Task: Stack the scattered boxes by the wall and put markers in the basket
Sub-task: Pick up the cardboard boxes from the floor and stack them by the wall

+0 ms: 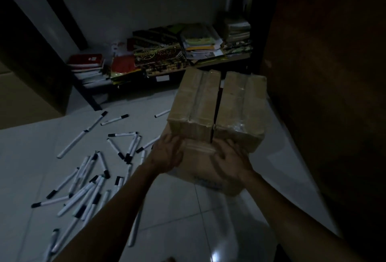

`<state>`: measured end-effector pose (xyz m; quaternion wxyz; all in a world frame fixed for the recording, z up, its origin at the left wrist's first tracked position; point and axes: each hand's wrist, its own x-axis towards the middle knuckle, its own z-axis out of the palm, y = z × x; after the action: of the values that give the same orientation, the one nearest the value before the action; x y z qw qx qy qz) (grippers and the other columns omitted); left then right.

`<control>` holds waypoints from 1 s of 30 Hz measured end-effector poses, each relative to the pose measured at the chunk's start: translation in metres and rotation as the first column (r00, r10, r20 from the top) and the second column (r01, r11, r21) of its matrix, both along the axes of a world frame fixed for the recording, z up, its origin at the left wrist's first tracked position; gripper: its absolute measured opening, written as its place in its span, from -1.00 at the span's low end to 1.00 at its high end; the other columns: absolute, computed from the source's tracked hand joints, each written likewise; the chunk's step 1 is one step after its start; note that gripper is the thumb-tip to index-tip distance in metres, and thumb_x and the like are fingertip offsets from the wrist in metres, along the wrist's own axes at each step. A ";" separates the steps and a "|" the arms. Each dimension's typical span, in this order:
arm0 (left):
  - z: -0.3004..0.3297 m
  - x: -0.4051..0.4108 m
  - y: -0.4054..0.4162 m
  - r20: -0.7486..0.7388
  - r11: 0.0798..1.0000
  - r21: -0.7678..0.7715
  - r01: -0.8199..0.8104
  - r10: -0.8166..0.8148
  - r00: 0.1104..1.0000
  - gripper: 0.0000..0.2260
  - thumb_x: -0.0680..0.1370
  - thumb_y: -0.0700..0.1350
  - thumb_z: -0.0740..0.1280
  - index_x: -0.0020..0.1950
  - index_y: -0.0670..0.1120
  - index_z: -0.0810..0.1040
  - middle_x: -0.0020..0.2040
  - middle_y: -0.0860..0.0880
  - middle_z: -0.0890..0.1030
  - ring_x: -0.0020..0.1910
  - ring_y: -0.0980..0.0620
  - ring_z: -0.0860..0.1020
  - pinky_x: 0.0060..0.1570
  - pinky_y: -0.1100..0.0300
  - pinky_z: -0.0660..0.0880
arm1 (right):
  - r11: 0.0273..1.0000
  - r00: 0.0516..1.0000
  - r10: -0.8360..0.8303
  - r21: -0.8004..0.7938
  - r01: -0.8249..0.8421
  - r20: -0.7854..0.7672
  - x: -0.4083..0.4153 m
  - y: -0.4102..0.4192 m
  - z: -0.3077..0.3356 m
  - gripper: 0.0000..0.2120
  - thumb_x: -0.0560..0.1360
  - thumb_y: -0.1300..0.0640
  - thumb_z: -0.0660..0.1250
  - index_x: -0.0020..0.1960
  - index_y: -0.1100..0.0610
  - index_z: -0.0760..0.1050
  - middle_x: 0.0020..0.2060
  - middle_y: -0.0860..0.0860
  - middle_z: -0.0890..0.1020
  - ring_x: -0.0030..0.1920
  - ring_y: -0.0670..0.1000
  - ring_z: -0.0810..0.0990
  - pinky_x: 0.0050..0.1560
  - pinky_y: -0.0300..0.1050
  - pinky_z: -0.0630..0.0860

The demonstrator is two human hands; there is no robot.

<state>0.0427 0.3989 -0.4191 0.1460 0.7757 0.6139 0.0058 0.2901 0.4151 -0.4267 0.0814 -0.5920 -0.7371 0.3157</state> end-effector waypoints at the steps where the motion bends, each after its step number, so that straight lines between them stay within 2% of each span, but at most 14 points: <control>1: -0.005 0.003 0.005 0.032 0.998 0.056 0.021 -0.023 0.999 -0.49 0.56 0.05 0.12 0.36 -0.27 0.46 0.33 -0.23 0.49 0.29 -0.23 0.45 0.27 -0.01 0.36 | 0.999 1.000 -0.002 0.045 0.002 -0.010 0.003 0.003 -0.007 -0.49 0.61 -0.05 0.16 0.55 -0.16 0.17 0.46 -0.03 0.29 0.43 0.10 0.28 0.39 -0.01 0.27; 3: -0.020 0.005 0.012 0.088 0.985 0.166 0.039 -0.054 0.995 -0.60 0.56 -0.05 0.21 0.21 -0.34 0.54 0.16 -0.29 0.58 0.12 -0.29 0.54 0.17 -0.07 0.44 | 0.994 0.999 -0.024 0.101 0.027 -0.033 0.007 0.005 -0.021 -0.44 0.61 -0.01 0.18 0.58 -0.12 0.11 0.48 -0.02 0.26 0.44 0.10 0.26 0.40 -0.02 0.27; 5: -0.029 0.006 0.017 0.087 0.982 0.185 0.037 -0.053 0.995 -0.52 0.57 -0.01 0.17 0.33 -0.34 0.46 0.25 -0.32 0.53 0.20 -0.29 0.51 0.25 -0.08 0.42 | 0.992 0.998 -0.049 0.117 0.052 -0.028 0.012 0.009 -0.032 -0.41 0.62 -0.01 0.17 0.59 -0.10 0.06 0.55 -0.03 0.16 0.50 0.09 0.18 0.48 -0.01 0.17; 8: -0.048 0.009 0.025 -0.006 0.998 0.063 -0.003 0.003 1.000 -0.40 0.62 0.08 0.12 0.58 -0.19 0.13 0.58 -0.22 0.12 0.52 -0.20 0.20 0.45 -0.04 0.19 | 0.993 0.992 -0.095 0.074 0.090 0.079 0.019 0.022 -0.043 -0.40 0.61 -0.06 0.16 0.59 -0.16 0.02 0.60 -0.07 -0.04 0.55 0.13 0.06 0.50 0.07 0.07; 10: -0.060 0.010 0.031 -0.013 0.998 0.029 -0.060 0.060 0.998 -0.37 0.62 0.10 0.16 0.61 -0.09 0.02 0.62 -0.13 -0.06 0.55 -0.21 0.10 0.46 -0.08 0.14 | 0.993 0.984 -0.098 0.085 0.086 0.149 0.020 0.032 -0.046 -0.39 0.59 -0.07 0.16 0.59 -0.18 0.03 0.60 -0.08 -0.08 0.54 0.16 0.05 0.47 0.14 0.12; 13: -0.068 0.015 0.043 -0.071 0.993 0.033 -0.113 0.115 0.991 -0.35 0.61 0.20 0.12 0.61 0.02 -0.04 0.62 -0.05 -0.16 0.54 -0.23 0.08 0.41 -0.18 0.14 | 0.990 0.974 -0.086 0.131 0.059 0.208 0.022 0.040 -0.050 -0.39 0.58 -0.07 0.17 0.58 -0.16 0.06 0.60 -0.07 -0.07 0.51 0.21 0.08 0.41 0.20 0.23; 16: -0.077 0.017 0.056 -0.135 0.986 0.063 -0.151 0.159 0.978 -0.34 0.56 0.33 0.05 0.59 0.09 -0.02 0.62 0.00 -0.16 0.50 -0.23 0.14 0.33 -0.25 0.22 | 0.982 0.963 -0.106 0.177 0.063 0.248 0.021 0.044 -0.054 -0.40 0.56 -0.09 0.16 0.57 -0.16 0.09 0.60 -0.07 -0.05 0.50 0.20 0.09 0.41 0.20 0.15; 18: -0.080 0.015 0.061 -0.134 0.980 0.138 -0.145 0.164 0.977 -0.36 0.54 0.36 0.03 0.54 0.09 0.09 0.61 -0.01 -0.06 0.44 -0.25 0.23 0.26 -0.26 0.28 | 0.975 0.946 -0.133 0.213 0.070 0.295 0.022 0.045 -0.059 -0.41 0.57 -0.14 0.12 0.57 -0.16 0.07 0.60 -0.06 -0.04 0.52 0.18 0.04 0.43 0.19 0.07; 20: -0.088 0.008 0.060 -0.062 0.959 0.204 -0.197 0.213 0.975 -0.41 0.54 0.34 0.06 0.49 0.07 0.20 0.59 -0.05 0.09 0.42 -0.29 0.26 0.27 -0.31 0.28 | 0.977 0.941 -0.152 0.189 0.097 0.303 0.025 0.042 -0.069 -0.41 0.60 -0.20 0.05 0.58 -0.19 -0.02 0.60 -0.08 -0.10 0.57 0.14 -0.13 0.49 0.24 -0.09; 22: -0.099 0.002 0.055 -0.011 0.940 0.166 -0.297 0.303 0.953 -0.36 0.56 0.37 -0.01 0.56 0.07 0.13 0.60 -0.07 0.06 0.50 -0.32 0.13 0.35 -0.37 0.15 | 0.979 0.943 -0.152 0.175 0.103 0.296 0.027 0.038 -0.082 -0.42 0.62 -0.24 -0.03 0.59 -0.22 -0.13 0.59 -0.12 -0.20 0.57 0.08 -0.29 0.48 0.29 -0.22; 23: -0.104 0.000 0.051 -0.025 0.935 0.150 -0.322 0.329 0.944 -0.31 0.55 0.40 -0.08 0.58 0.07 0.07 0.61 -0.08 0.03 0.51 -0.33 0.11 0.35 -0.36 0.16 | 0.979 0.946 -0.150 0.176 0.102 0.286 0.029 0.036 -0.086 -0.42 0.63 -0.25 -0.05 0.58 -0.22 -0.15 0.58 -0.13 -0.22 0.56 0.05 -0.33 0.48 0.31 -0.21; 25: -0.107 -0.001 0.044 -0.056 0.934 0.169 -0.315 0.328 0.943 -0.28 0.54 0.41 -0.13 0.59 0.03 0.07 0.60 -0.11 0.06 0.44 -0.35 0.22 0.25 -0.31 0.32 | 0.979 0.955 -0.147 0.173 0.104 0.257 0.030 0.035 -0.089 -0.43 0.63 -0.25 -0.05 0.58 -0.23 -0.16 0.58 -0.13 -0.24 0.55 0.03 -0.35 0.49 0.32 -0.12; 27: -0.105 0.001 0.035 -0.053 0.937 0.168 -0.308 0.320 0.946 -0.31 0.56 0.37 -0.06 0.59 0.02 0.09 0.60 -0.11 0.07 0.38 -0.33 0.28 0.19 -0.27 0.37 | 0.981 0.962 -0.133 0.169 0.094 0.240 0.033 0.034 -0.090 -0.43 0.63 -0.25 -0.04 0.58 -0.24 -0.16 0.58 -0.14 -0.24 0.55 0.02 -0.35 0.49 0.29 -0.05; 30: -0.102 0.006 0.016 -0.019 0.921 0.139 -0.365 0.371 0.929 -0.32 0.56 0.37 0.02 0.60 0.08 0.04 0.61 -0.07 0.01 0.43 -0.33 0.23 0.28 -0.25 0.33 | 0.981 0.968 -0.100 0.185 0.057 0.232 0.039 0.028 -0.091 -0.43 0.64 -0.23 -0.02 0.58 -0.24 -0.17 0.58 -0.14 -0.23 0.56 0.01 -0.33 0.47 0.26 0.01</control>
<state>0.0486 0.4152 -0.5214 0.0763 0.6546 0.7499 0.0567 0.3295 0.4433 -0.5177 0.0562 -0.6449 -0.7426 0.1715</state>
